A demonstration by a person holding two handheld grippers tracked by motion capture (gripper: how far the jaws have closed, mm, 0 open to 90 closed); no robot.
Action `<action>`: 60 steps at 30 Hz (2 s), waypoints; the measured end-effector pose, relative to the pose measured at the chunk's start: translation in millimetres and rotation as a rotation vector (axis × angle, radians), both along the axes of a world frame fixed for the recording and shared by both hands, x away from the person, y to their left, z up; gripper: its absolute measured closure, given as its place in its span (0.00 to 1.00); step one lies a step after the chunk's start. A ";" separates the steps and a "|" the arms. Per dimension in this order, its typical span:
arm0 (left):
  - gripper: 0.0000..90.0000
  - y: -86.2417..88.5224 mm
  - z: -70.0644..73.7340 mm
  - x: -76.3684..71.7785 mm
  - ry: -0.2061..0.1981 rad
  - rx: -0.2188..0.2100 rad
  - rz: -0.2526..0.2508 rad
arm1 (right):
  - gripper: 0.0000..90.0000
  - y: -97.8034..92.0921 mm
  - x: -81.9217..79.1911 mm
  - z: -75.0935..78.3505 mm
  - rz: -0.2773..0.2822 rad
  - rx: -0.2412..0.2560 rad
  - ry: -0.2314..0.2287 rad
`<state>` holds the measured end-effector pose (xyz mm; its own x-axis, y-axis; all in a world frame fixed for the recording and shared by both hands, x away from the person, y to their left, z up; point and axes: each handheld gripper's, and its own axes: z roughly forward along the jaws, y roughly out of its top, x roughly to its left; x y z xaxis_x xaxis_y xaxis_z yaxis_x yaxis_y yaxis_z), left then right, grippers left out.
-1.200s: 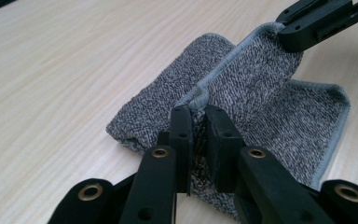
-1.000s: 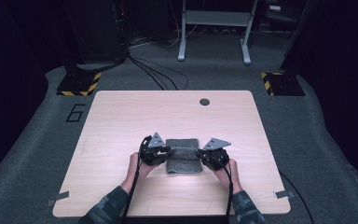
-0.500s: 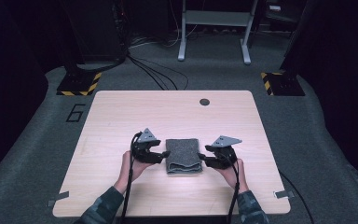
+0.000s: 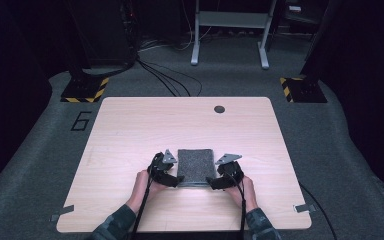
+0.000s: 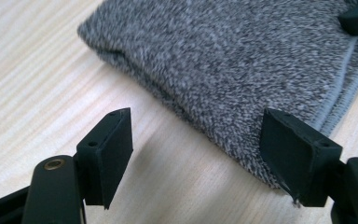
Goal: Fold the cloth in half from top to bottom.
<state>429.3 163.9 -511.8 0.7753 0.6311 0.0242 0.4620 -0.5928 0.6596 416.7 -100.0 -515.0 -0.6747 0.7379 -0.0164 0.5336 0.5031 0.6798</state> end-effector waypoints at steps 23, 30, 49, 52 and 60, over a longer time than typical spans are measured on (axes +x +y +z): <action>0.18 18.1 -8.0 22.2 -0.011 -0.044 0.043 | 0.04 11.4 30.9 -7.5 -0.026 0.011 0.030; 0.13 20.3 -4.4 20.0 -0.018 -0.060 0.057 | 0.05 11.8 32.5 -3.8 0.010 0.006 0.018; 0.10 75.8 24.1 -18.1 -0.090 -0.120 0.143 | 0.07 -42.0 -6.7 28.2 -0.069 0.075 -0.060; 0.10 90.6 19.5 -21.6 -0.100 -0.111 0.180 | 0.07 -54.8 -11.7 23.6 -0.103 0.063 -0.058; 0.09 123.1 0.6 -35.5 -0.082 -0.101 0.272 | 0.07 -103.5 -28.0 1.3 -0.227 0.015 -0.055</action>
